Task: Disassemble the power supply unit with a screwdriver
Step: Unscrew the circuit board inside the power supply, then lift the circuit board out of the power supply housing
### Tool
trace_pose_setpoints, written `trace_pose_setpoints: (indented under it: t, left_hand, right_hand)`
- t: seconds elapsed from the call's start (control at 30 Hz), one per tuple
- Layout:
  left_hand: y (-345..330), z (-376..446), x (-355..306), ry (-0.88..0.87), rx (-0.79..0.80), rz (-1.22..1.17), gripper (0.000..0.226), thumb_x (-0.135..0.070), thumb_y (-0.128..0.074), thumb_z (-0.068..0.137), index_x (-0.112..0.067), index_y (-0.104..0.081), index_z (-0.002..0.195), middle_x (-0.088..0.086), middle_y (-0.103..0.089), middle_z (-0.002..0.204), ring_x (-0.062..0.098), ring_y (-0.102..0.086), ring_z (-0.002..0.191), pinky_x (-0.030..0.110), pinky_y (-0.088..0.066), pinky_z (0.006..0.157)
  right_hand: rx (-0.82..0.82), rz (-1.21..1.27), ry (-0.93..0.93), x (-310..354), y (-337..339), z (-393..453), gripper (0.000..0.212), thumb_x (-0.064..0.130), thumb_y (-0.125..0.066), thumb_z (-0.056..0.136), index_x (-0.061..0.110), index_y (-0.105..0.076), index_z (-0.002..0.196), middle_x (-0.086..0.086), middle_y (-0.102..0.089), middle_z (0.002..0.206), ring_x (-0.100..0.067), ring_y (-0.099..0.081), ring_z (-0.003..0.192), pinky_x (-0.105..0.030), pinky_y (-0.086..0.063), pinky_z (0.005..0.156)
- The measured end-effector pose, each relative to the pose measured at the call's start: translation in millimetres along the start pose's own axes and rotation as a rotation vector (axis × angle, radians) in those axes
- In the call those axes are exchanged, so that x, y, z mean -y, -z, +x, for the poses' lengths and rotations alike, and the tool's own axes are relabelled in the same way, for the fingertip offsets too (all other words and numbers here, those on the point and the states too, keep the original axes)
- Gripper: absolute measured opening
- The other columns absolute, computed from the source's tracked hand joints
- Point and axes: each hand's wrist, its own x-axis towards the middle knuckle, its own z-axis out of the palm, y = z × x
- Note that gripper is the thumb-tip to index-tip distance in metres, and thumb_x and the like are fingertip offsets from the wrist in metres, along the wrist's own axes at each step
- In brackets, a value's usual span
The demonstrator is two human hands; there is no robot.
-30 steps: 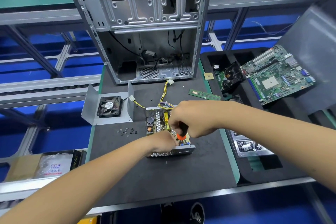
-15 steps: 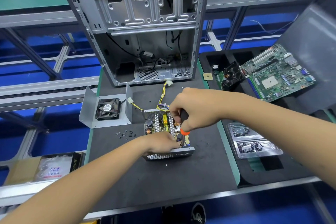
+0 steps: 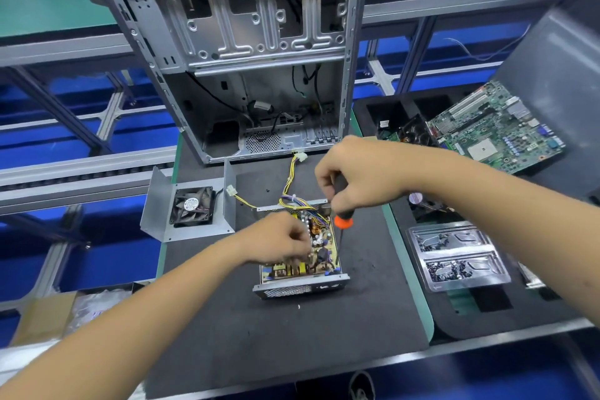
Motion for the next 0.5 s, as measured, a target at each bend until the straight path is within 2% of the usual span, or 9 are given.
trace_pose_setpoints:
  t: [0.1, 0.13, 0.23, 0.33, 0.4, 0.5]
  left_hand:
    - [17.2, 6.6, -2.8, -0.012, -0.206, 0.081, 0.013, -0.014, -0.061, 0.086, -0.009, -0.065, 0.074, 0.000, -0.068, 0.067, 0.015, -0.066, 0.057, 0.031, -0.055, 0.062]
    - [19.6, 8.9, -3.1, -0.011, -0.272, 0.131, 0.014, -0.014, -0.059, 0.085, -0.009, -0.066, 0.074, 0.000, -0.067, 0.066, 0.013, -0.064, 0.056, 0.028, -0.053, 0.060]
    - [19.2, 13.5, -3.3, -0.009, -0.406, 0.223, 0.017, -0.013, -0.056, 0.083, -0.008, -0.064, 0.068, 0.001, -0.065, 0.064, 0.008, -0.055, 0.056, 0.020, -0.043, 0.055]
    - [15.9, 16.7, -0.3, -0.001, -0.461, 0.232, 0.019, -0.012, -0.055, 0.078, -0.006, -0.061, 0.062, 0.004, -0.065, 0.064, 0.007, -0.051, 0.055, 0.010, -0.035, 0.048]
    - [14.4, 19.1, 2.7, 0.013, -0.485, 0.255, 0.019, -0.013, -0.053, 0.075, -0.005, -0.056, 0.058, 0.007, -0.063, 0.062, 0.011, -0.051, 0.055, 0.019, -0.039, 0.051]
    - [12.3, 20.0, 8.0, 0.066, -0.516, 0.300, 0.022, -0.016, -0.053, 0.073, -0.005, -0.051, 0.053, 0.014, -0.063, 0.064, 0.020, -0.055, 0.061, 0.027, -0.041, 0.054]
  right_hand:
    - [0.001, 0.058, -0.101, -12.0, 11.2, 13.3, 0.011, 0.017, -0.066, 0.066, 0.011, -0.058, 0.061, 0.001, -0.060, 0.047, -0.020, -0.062, 0.048, -0.027, -0.044, 0.046]
    - [0.034, 0.061, -0.151, -16.2, 11.0, 20.5, 0.012, 0.017, -0.066, 0.065, 0.009, -0.057, 0.060, -0.003, -0.059, 0.046, -0.026, -0.062, 0.045, -0.027, -0.043, 0.044]
    - [0.183, 0.050, -0.309, -30.9, -3.4, 46.0, 0.011, 0.015, -0.066, 0.065, 0.007, -0.061, 0.059, -0.004, -0.055, 0.043, -0.025, -0.052, 0.035, -0.019, -0.037, 0.038]
    - [0.295, 0.079, -0.429, -51.7, -28.7, 69.6, 0.014, 0.013, -0.063, 0.069, 0.006, -0.059, 0.058, -0.004, -0.055, 0.040, -0.021, -0.046, 0.029, -0.019, -0.038, 0.039]
    - [0.334, 0.095, -0.479, -65.2, -44.0, 78.9, 0.014, 0.012, -0.060, 0.069, 0.006, -0.054, 0.058, -0.003, -0.053, 0.037, -0.023, -0.046, 0.029, -0.019, -0.038, 0.042]
    - [0.366, 0.153, -0.512, -81.8, -58.1, 84.8, 0.009, 0.012, -0.058, 0.069, 0.005, -0.054, 0.066, -0.010, -0.056, 0.047, -0.025, -0.049, 0.034, -0.020, -0.036, 0.042]
